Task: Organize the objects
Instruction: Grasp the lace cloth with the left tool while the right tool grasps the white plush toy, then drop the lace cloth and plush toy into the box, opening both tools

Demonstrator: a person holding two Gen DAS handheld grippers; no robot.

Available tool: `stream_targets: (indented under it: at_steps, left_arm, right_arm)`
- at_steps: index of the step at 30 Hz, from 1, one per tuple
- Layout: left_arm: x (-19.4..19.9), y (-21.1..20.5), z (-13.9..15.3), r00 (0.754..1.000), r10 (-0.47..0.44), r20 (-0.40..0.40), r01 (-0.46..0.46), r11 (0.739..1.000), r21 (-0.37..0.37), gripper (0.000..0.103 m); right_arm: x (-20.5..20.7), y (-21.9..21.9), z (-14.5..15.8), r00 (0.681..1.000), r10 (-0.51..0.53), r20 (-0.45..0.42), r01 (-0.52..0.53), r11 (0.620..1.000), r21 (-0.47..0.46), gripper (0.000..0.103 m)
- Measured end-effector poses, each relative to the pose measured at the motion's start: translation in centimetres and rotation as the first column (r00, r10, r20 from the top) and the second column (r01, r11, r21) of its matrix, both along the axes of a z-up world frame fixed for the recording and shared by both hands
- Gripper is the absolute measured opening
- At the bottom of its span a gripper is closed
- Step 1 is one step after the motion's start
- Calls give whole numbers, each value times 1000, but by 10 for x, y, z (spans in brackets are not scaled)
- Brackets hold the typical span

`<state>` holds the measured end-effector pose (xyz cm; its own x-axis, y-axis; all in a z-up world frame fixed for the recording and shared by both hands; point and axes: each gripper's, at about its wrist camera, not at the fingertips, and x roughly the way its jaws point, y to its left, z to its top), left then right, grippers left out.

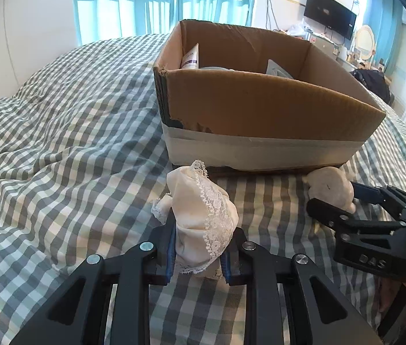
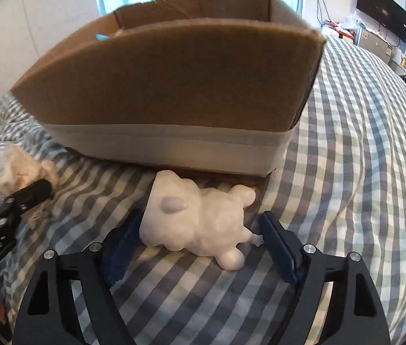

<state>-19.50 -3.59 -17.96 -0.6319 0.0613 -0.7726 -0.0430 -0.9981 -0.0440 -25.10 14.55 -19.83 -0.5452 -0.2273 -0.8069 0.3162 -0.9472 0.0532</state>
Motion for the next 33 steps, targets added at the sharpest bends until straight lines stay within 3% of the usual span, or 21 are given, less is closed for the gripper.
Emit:
stream_targets:
  at_steps: [3, 4, 11, 20, 33]
  left_arm:
    - [0, -2, 1, 1000, 26, 0, -26, 1000, 4, 25]
    - [2, -1, 2, 1000, 26, 1, -26, 1000, 11, 25]
    - [20, 8, 15, 1000, 10, -3, -10, 1000, -8, 25]
    - [46, 8, 35, 1000, 20, -16, -20, 1000, 10, 25]
    - [84, 3, 84, 993, 27, -116, -27, 1000, 8, 25]
  right_arm:
    - [16, 1, 9, 999, 14, -32, -14, 1000, -14, 80]
    - [22, 2, 12, 999, 14, -36, -15, 1000, -25, 64]
    - [58, 1, 18, 998, 33, -47, -34, 999, -28, 64]
    - [86, 19, 49, 996, -2, -90, -5, 997, -75, 64]
    - [133, 36, 95, 981, 4, -192, -19, 997, -75, 64]
